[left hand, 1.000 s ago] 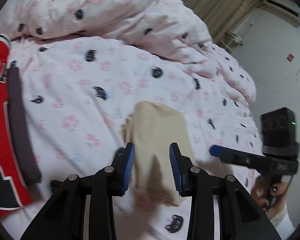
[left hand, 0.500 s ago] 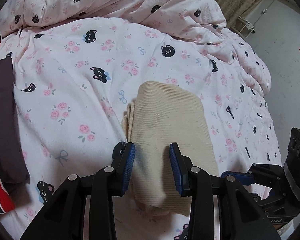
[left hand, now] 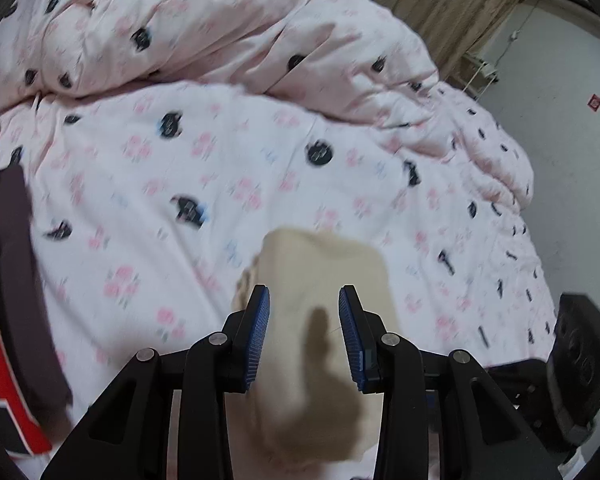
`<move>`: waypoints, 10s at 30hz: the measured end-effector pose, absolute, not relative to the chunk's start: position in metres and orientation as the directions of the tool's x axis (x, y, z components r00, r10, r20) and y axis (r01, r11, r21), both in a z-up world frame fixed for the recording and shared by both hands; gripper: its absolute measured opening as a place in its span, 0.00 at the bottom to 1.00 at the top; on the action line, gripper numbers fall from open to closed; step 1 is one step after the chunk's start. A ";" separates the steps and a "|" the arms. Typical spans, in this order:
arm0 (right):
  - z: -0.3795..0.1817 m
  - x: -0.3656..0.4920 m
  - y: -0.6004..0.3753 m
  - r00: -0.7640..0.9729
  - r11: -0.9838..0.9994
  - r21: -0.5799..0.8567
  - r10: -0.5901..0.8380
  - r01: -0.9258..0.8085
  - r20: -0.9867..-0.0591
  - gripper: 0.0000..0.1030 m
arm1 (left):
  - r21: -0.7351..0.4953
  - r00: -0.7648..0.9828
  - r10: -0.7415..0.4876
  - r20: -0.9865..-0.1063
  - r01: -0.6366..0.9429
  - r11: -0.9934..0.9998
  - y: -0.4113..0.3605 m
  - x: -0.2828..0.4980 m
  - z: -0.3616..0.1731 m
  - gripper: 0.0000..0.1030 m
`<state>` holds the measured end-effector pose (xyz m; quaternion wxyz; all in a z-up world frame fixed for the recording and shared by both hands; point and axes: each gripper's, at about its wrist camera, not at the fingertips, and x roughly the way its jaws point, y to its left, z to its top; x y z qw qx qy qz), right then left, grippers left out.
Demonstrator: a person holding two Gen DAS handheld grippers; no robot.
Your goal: Fold clothes
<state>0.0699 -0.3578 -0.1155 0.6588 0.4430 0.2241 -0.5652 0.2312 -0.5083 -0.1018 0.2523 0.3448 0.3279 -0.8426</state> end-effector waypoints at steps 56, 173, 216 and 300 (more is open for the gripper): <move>-0.110 0.076 -0.358 0.212 0.004 0.256 -0.573 0.967 -0.792 0.35 | -0.335 -0.566 -0.108 -0.817 0.620 -0.710 -0.513 0.175 -0.139 0.30; -0.120 0.026 -0.471 0.617 -0.084 0.988 -0.787 -0.128 0.013 0.22 | -0.897 -0.943 -0.054 0.328 -0.329 0.295 -0.571 0.365 -0.181 0.71; -0.153 0.031 -0.448 0.497 -0.292 0.936 -0.853 -0.198 -0.161 0.22 | -0.983 -0.991 -0.116 0.071 -0.089 0.159 -0.564 0.344 -0.171 0.70; -0.063 0.302 -0.663 0.502 0.255 0.436 -0.331 0.863 -0.799 0.40 | -0.688 -0.492 -0.619 -0.612 0.717 0.110 -0.562 0.550 -0.111 0.33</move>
